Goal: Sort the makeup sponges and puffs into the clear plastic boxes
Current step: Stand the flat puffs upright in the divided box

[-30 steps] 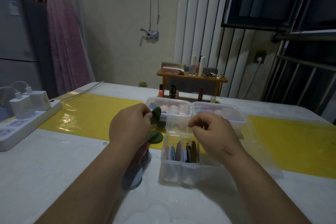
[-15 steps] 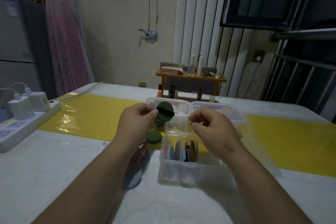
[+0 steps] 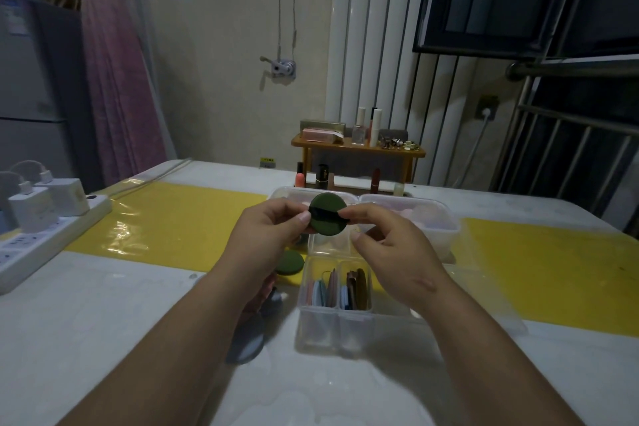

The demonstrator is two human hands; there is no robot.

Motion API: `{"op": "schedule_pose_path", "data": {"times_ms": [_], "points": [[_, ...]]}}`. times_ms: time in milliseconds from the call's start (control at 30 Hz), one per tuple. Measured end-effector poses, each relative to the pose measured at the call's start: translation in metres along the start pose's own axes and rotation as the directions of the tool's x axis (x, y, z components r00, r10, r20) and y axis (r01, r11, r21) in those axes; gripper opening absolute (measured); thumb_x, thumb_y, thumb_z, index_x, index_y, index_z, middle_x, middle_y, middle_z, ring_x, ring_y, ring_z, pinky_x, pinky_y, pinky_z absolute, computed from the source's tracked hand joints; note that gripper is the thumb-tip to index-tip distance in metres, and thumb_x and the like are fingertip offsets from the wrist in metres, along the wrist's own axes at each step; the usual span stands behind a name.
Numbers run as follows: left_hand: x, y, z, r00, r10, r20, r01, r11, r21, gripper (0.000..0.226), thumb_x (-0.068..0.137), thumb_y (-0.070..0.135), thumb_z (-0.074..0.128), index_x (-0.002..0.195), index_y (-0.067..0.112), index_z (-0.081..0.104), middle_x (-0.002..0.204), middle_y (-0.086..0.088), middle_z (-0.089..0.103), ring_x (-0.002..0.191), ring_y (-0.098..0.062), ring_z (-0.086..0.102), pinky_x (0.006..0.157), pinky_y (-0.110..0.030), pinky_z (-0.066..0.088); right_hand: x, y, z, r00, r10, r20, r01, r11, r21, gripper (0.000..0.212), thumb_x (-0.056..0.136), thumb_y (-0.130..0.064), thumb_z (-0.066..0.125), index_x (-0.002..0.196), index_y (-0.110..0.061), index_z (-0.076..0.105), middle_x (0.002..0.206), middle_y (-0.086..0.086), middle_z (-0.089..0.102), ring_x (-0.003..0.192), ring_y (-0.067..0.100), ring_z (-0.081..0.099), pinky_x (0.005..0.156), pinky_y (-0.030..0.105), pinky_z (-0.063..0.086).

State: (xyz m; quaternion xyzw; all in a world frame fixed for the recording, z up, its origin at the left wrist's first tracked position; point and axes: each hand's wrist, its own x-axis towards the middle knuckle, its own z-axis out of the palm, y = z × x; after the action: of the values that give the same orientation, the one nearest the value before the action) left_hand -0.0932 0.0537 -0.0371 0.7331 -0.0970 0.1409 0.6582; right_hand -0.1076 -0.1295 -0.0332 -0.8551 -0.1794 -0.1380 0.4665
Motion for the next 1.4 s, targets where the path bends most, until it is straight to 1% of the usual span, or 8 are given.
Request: {"op": "schedule_pose_path", "data": {"times_ms": [167, 233, 300, 367, 533, 733, 1067, 1400], "points": [[0.001, -0.005, 0.0, 1.0, 0.019, 0.017, -0.02, 0.998, 0.057, 0.017, 0.09, 0.006, 0.064, 0.083, 0.018, 0.073, 0.072, 0.005, 0.074, 0.071, -0.002, 0.068, 0.067, -0.019, 0.052, 0.0, -0.002, -0.002, 0.994, -0.034, -0.107, 0.04, 0.997, 0.059, 0.026, 0.098, -0.016, 0.056, 0.104, -0.04, 0.063, 0.088, -0.017, 0.06, 0.077, -0.004, 0.054, 0.061, 0.01, 0.045], [0.003, -0.011, 0.0, 0.997, 0.072, 0.019, -0.075, 0.971, 0.225, 0.014, 0.09, 0.012, 0.066, 0.084, 0.022, 0.075, 0.075, 0.006, 0.073, 0.077, -0.006, 0.068, 0.074, -0.025, 0.052, 0.001, -0.002, -0.003, 0.987, -0.043, -0.152, 0.054, 0.996, 0.071, 0.025, 0.096, -0.015, 0.058, 0.101, -0.038, 0.066, 0.088, -0.014, 0.063, 0.077, 0.001, 0.055, 0.065, 0.019, 0.05], [0.003, -0.015, 0.0, 0.987, 0.155, 0.051, -0.16, 0.848, 0.505, 0.011, 0.091, 0.021, 0.065, 0.091, 0.027, 0.075, 0.077, 0.017, 0.067, 0.075, 0.001, 0.06, 0.069, -0.021, 0.045, 0.001, -0.001, -0.005, 0.982, -0.034, -0.186, 0.051, 0.995, 0.09, 0.024, 0.094, -0.013, 0.061, 0.098, -0.036, 0.067, 0.092, -0.013, 0.066, 0.08, 0.008, 0.058, 0.073, 0.035, 0.057], [0.003, -0.015, -0.001, 0.978, 0.194, 0.074, -0.197, 0.757, 0.623, 0.013, 0.092, 0.025, 0.063, 0.098, 0.028, 0.075, 0.081, 0.021, 0.062, 0.074, 0.004, 0.055, 0.065, -0.019, 0.041, 0.001, -0.001, -0.008, 0.977, -0.024, -0.212, 0.047, 0.993, 0.105, 0.023, 0.092, -0.011, 0.063, 0.094, -0.033, 0.068, 0.093, -0.01, 0.068, 0.08, 0.011, 0.059, 0.075, 0.04, 0.057], [0.004, -0.016, -0.002, 0.981, 0.173, 0.094, -0.19, 0.718, 0.67, 0.01, 0.089, 0.029, 0.066, 0.094, 0.029, 0.075, 0.082, 0.015, 0.064, 0.074, -0.003, 0.054, 0.066, -0.023, 0.042, 0.002, -0.001, -0.014, 0.97, 0.005, -0.244, 0.016, 0.996, 0.082, 0.022, 0.087, -0.005, 0.062, 0.085, -0.026, 0.068, 0.084, 0.001, 0.067, 0.079, 0.017, 0.061, 0.07, 0.036, 0.056], [0.004, -0.017, -0.002, 0.98, 0.111, 0.164, -0.196, 0.668, 0.718, 0.011, 0.088, 0.035, 0.066, 0.093, 0.03, 0.074, 0.082, 0.015, 0.065, 0.074, -0.002, 0.055, 0.068, -0.025, 0.046, 0.001, 0.003, -0.026, 0.982, 0.034, -0.185, -0.057, 0.991, -0.123, 0.015, 0.082, -0.011, 0.06, 0.067, -0.015, 0.062, 0.064, 0.001, 0.057, 0.06, 0.014, 0.051, 0.057, 0.035, 0.047], [0.005, -0.018, -0.003, 0.982, 0.142, 0.128, -0.191, 0.666, 0.721, 0.011, 0.088, 0.034, 0.066, 0.094, 0.03, 0.074, 0.081, 0.016, 0.063, 0.072, 0.0, 0.054, 0.062, -0.019, 0.039, 0.002, 0.001, -0.023, 0.937, 0.322, 0.134, -0.26, 0.901, -0.348, 0.006, 0.079, -0.012, 0.066, 0.076, -0.017, 0.066, 0.074, 0.002, 0.062, 0.074, 0.019, 0.06, 0.076, 0.04, 0.06], [0.007, -0.02, -0.006, 0.986, 0.162, 0.026, -0.129, 0.67, 0.731, 0.008, 0.089, 0.034, 0.064, 0.088, 0.031, 0.071, 0.078, 0.014, 0.063, 0.074, -0.006, 0.054, 0.058, -0.022, 0.037, -0.001, 0.0, -0.02, 0.925, 0.35, 0.148, -0.248, 0.85, -0.464, 0.006, 0.085, -0.02, 0.066, 0.082, -0.025, 0.067, 0.085, -0.002, 0.066, 0.083, 0.014, 0.062, 0.081, 0.037, 0.059]]}}
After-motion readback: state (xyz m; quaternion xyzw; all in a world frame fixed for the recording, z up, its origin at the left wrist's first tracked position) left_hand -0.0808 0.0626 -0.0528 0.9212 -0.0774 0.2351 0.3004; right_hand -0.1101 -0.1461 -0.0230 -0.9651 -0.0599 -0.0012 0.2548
